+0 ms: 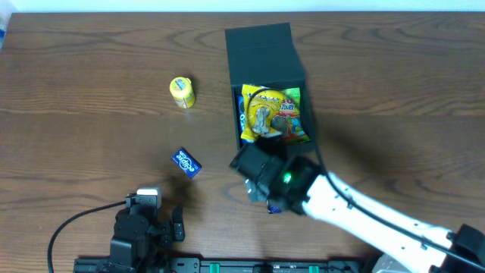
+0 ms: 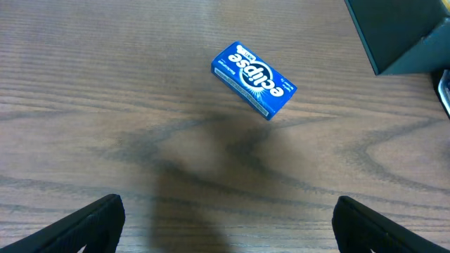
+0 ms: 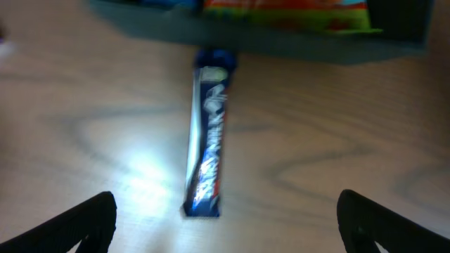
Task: Pack container
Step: 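Withdraw the right gripper and move it down to the Dairy Milk bar, then lower the right gripper and grasp the Dairy Milk bar's top end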
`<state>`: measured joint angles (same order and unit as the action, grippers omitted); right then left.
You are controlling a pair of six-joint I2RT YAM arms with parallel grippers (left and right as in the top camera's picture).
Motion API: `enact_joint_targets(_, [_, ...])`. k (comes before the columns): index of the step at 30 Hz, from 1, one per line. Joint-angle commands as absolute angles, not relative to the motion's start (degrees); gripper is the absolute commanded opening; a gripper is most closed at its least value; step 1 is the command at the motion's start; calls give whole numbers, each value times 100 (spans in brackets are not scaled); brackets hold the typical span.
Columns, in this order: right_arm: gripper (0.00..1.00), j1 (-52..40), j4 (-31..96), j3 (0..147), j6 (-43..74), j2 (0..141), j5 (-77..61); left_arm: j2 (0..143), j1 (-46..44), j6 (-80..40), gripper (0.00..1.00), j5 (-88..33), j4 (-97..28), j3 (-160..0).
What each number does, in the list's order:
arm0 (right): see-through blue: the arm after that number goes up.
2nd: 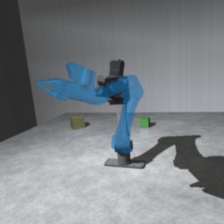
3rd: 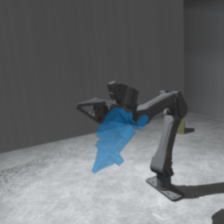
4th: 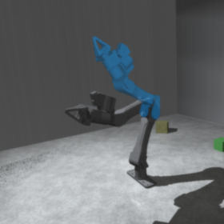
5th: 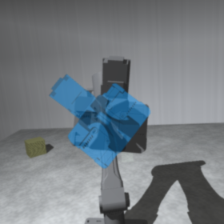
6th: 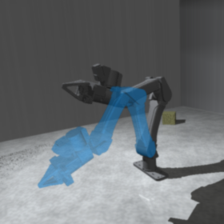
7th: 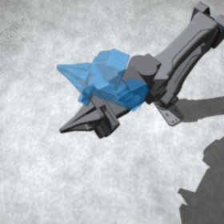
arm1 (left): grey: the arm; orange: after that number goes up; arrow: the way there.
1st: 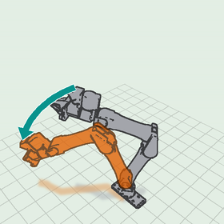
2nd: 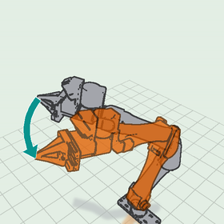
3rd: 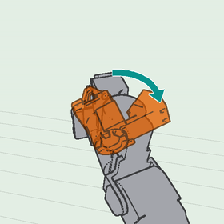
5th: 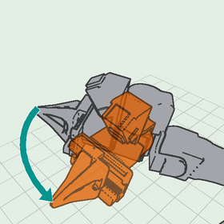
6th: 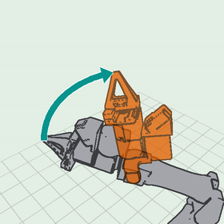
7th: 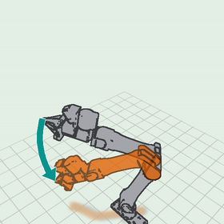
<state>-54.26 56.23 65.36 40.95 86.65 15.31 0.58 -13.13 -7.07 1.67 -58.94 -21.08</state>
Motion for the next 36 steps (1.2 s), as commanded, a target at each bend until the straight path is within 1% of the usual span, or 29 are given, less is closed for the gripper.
enact_joint_targets(1, [99, -4908, 5238, 6204, 3326, 8558, 1109, 21, -1278, -773, 95, 316, -6272, -2036])
enact_joint_targets(3, [99, -4670, 4788, 5996, 2759, 8558, 740, 21, -1278, -773, 95, 316, -6272, -2036])
enact_joint_targets(6, [99, -4434, 4289, 5701, 2333, 8562, 314, 21, -1278, -773, 95, 316, -6272, -2036])
enact_joint_targets(12, [99, -4357, 3898, 5146, 2307, 8562, 134, 21, -1278, -773, 95, 316, -6272, -2036])
enact_joint_targets(23, [99, -4357, 3061, 4534, 2333, 8562, -950, 21, -1278, -773, 96, 316, -6272, -2036])
enact_joint_targets(32, [99, -4357, 2880, 4523, 2318, 8565, -923, 21, -1278, -773, 95, 316, -6272, -2036])
enact_joint_targets(36, [99, -4357, 2910, 4495, 2298, 8628, -637, 21, -1278, -773, 95, 316, -6272, -2036])
